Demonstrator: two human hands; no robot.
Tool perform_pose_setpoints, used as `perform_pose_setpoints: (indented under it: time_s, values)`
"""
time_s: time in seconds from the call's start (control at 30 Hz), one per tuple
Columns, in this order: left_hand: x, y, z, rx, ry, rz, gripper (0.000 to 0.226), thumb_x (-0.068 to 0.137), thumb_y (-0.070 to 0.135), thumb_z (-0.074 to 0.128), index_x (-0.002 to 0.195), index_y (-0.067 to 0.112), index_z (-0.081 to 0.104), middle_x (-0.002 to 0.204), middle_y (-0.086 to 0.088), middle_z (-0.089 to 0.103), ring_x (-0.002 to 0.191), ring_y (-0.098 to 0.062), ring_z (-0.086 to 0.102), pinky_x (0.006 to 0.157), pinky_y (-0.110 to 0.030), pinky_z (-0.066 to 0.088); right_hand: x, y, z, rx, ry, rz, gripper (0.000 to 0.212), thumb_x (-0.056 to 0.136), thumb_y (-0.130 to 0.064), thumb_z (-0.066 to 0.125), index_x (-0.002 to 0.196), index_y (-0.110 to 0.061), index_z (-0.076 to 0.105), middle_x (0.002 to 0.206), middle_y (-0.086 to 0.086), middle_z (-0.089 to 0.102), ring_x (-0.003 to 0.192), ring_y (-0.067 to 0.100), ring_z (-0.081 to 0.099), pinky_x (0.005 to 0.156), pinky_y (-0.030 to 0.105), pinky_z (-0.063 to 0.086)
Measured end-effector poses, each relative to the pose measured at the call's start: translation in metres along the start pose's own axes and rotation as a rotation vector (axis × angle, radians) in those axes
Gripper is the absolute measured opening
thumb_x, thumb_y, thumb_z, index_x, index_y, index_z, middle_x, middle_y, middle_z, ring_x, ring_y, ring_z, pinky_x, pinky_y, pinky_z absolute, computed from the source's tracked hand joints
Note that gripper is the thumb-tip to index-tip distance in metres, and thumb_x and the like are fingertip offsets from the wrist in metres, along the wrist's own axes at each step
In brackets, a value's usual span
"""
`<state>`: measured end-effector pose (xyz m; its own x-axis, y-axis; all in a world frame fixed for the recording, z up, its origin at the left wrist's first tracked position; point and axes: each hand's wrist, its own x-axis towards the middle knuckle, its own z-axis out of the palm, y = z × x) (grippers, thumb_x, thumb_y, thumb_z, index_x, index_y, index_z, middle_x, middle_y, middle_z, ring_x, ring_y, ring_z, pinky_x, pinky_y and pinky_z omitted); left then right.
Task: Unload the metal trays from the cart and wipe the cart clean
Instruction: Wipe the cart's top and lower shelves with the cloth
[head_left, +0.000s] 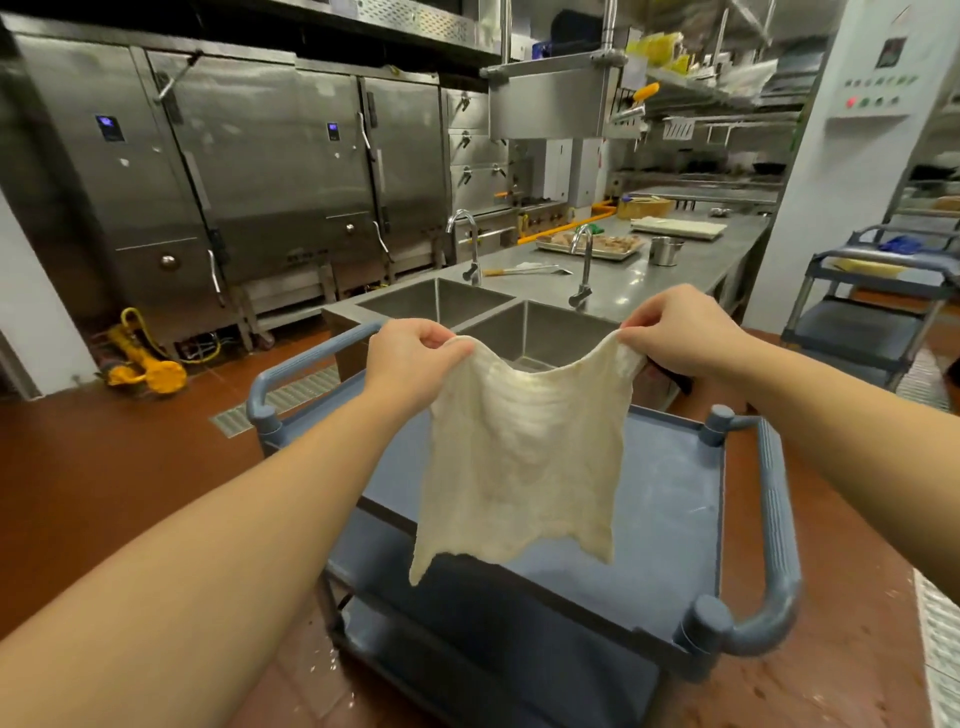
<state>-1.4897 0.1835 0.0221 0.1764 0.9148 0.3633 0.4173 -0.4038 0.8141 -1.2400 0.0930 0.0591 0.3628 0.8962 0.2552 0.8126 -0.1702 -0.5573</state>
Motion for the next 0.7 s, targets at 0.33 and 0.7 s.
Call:
perform_pose_setpoints:
  time_s: [0.33, 0.7]
  values:
    - [-0.057, 0.098, 0.096, -0.061, 0.172, -0.109, 0.006, 0.079, 0.033, 0.069, 0.074, 0.03, 0.07, 0.076, 0.01, 0.067, 0.077, -0.007, 0.059, 0.056, -0.022, 0.046, -0.021, 0.081, -0.072, 0.174, -0.013, -0.09, 0.02, 0.089, -0.012, 0.059, 0.073, -0.015, 0.071, 0.067, 0.002, 0.066, 0.045, 0.006, 0.061, 0.042, 0.014, 0.048]
    - [-0.03, 0.151, 0.197, -0.039, 0.112, -0.024, 0.008, 0.077, 0.034, 0.07, 0.07, 0.032, 0.07, 0.068, 0.015, 0.067, 0.073, -0.003, 0.061, 0.051, -0.018, 0.045, 0.024, 0.137, -0.102, 0.244, -0.031, -0.131, 0.02, 0.088, -0.012, 0.056, 0.085, -0.013, 0.076, 0.079, 0.005, 0.071, 0.073, 0.022, 0.068, 0.071, 0.041, 0.06]
